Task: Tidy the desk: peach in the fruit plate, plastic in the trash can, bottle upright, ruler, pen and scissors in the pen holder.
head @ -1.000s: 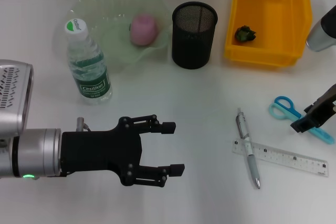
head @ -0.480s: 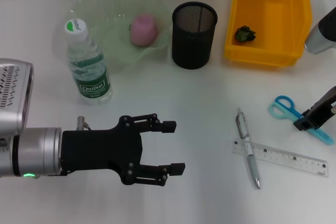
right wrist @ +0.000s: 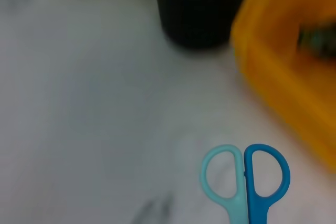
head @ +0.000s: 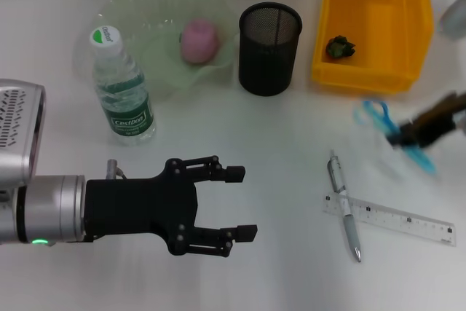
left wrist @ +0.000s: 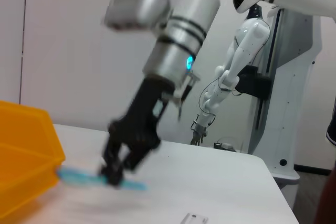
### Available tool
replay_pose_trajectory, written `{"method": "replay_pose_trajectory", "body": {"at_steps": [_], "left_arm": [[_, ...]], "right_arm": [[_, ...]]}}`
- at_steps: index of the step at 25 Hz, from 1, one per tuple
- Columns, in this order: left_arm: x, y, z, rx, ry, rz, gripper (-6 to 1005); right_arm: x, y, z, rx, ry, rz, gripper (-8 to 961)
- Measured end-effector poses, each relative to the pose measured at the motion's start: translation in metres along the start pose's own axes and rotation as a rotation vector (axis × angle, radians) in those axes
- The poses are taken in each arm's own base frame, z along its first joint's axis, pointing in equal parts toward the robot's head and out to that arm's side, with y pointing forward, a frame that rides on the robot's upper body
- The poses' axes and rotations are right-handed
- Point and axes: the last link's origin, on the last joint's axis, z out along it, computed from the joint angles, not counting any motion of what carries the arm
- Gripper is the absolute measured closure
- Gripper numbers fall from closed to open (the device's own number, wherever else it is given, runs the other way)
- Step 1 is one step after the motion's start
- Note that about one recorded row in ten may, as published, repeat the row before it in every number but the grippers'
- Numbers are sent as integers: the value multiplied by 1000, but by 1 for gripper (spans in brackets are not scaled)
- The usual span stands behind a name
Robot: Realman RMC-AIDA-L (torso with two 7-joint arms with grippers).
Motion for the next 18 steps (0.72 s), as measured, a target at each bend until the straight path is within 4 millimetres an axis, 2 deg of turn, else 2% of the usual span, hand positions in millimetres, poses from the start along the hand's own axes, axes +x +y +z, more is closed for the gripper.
{"method": "replay_pose_trajectory", "body": {"at_steps": [2, 3, 4, 7, 8, 9, 10, 12, 13, 14, 18], "left_arm": [[0, 0, 0, 1, 0, 1, 170], [0, 0, 0, 1, 1, 2, 170], [1, -1, 0, 1, 1, 2, 170], [0, -1, 0, 5, -1, 5, 170], [0, -1, 1, 6, -1, 7, 170], [0, -1, 1, 6, -1, 8, 170], [0, -1, 1, 6, 0, 9, 170], [0, -1, 1, 6, 1, 10, 170], [-1, -1, 2, 6, 2, 8, 170], [-1, -1, 2, 6, 2, 8, 170], [-1, -1, 2, 6, 3, 7, 170]], "right_arm": [[-10, 2, -18, -15, -167, -13, 733], [-18, 5, -37, -39, -389, -34, 733], [-18, 5, -37, -39, -389, -34, 733], [-25, 6, -53, -57, -710, -92, 733], [-28, 5, -51, -72, -911, -138, 733], [-28, 5, -51, -72, -911, -138, 733], [-29, 4, -49, -79, -997, -149, 733], [-33, 0, -36, -78, -1131, -156, 733], [-39, -4, -20, -68, -1206, -138, 733], [-39, -4, -20, -68, -1206, -138, 733], [-53, -4, 13, -3, -1257, -147, 733]]}}
